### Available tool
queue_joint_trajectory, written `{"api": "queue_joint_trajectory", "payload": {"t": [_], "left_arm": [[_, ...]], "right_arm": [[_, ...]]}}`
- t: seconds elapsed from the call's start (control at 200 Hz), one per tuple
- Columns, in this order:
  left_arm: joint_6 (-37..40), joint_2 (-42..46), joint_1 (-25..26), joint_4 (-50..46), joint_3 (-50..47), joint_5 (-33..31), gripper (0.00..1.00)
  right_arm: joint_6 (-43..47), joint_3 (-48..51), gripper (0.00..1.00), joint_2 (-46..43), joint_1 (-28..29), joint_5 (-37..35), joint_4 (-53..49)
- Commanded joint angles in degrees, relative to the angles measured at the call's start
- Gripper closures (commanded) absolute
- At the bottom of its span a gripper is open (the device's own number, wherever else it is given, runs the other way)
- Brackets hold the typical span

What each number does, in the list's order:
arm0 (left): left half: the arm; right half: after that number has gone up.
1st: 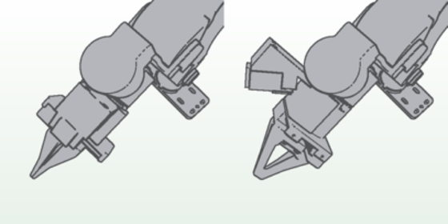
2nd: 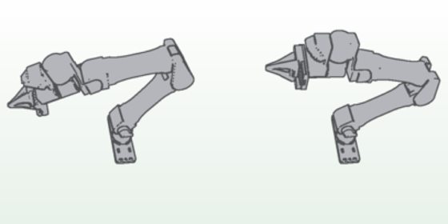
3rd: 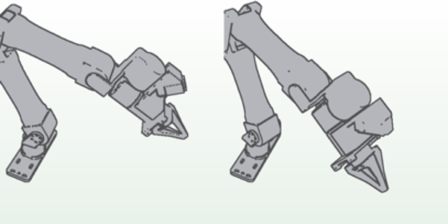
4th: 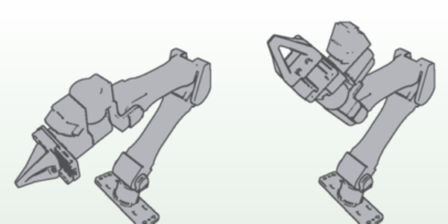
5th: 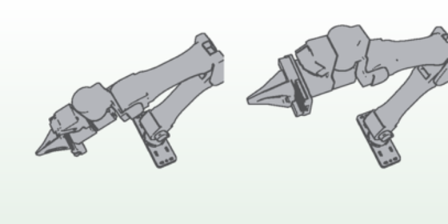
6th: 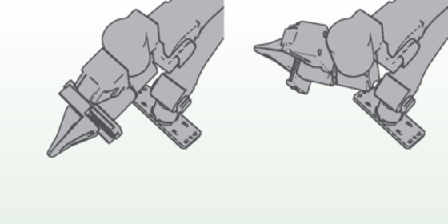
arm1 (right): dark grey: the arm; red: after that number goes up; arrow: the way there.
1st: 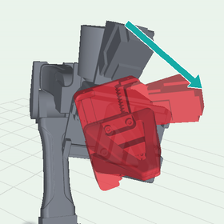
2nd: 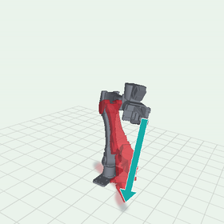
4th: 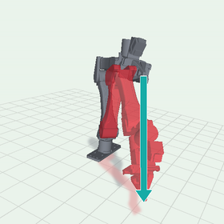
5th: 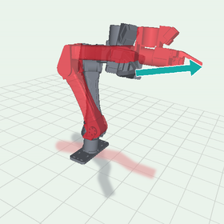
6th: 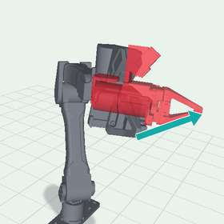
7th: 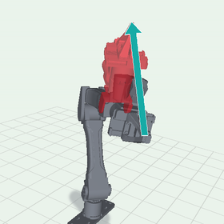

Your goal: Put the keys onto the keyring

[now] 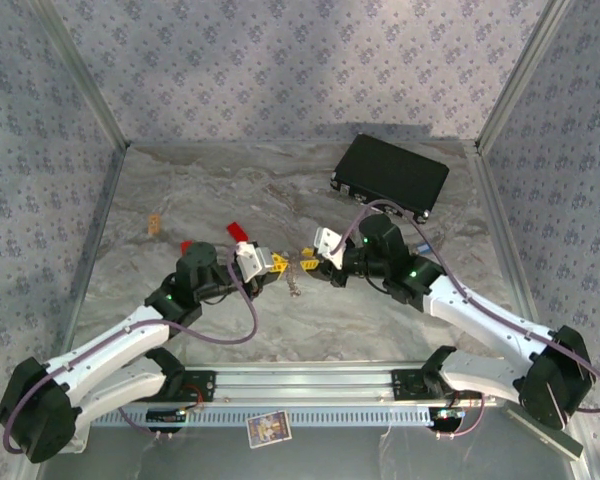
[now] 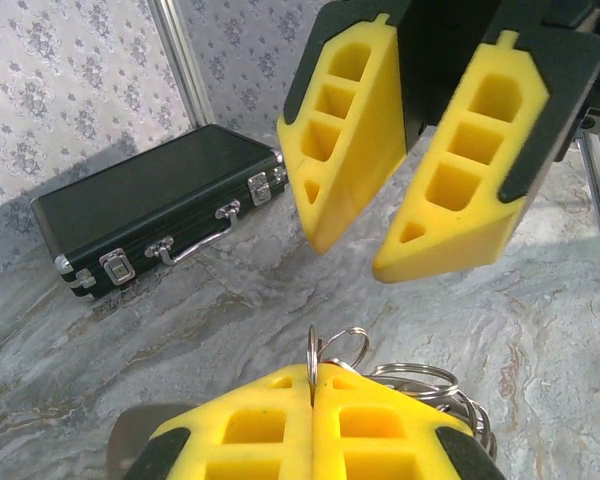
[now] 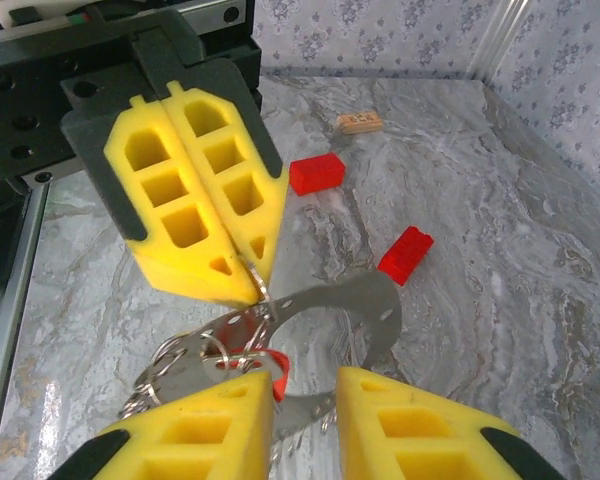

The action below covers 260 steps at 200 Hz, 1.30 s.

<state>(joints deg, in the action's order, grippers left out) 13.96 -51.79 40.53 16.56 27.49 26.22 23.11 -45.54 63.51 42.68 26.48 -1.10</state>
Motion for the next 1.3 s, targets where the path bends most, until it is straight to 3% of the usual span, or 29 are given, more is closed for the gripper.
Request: {"api": "queue_joint_trajectory", "payload": {"t": [0.0, 0.645, 1.124, 1.294], "left_arm": [[0.9, 1.4, 0.3, 3.3, -0.1, 2.1, 1.00], [1.0, 1.4, 0.3, 3.2, -0.2, 5.1, 1.00], [1.7, 1.3, 0.3, 2.8, 0.0, 5.3, 1.00], [1.7, 1.3, 0.3, 3.3, -0.1, 6.3, 1.00]], "right_arm": [[0.2, -1.8, 0.78, 0.9, 0.0, 1.9, 1.4], [2.5, -3.4, 0.82, 4.6, 2.0, 4.0, 0.8], [1.9, -4.0, 0.79, 5.6, 2.0, 8.2, -0.4], [1.8, -4.5, 0.84, 6.3, 2.0, 8.2, -0.1]]}}
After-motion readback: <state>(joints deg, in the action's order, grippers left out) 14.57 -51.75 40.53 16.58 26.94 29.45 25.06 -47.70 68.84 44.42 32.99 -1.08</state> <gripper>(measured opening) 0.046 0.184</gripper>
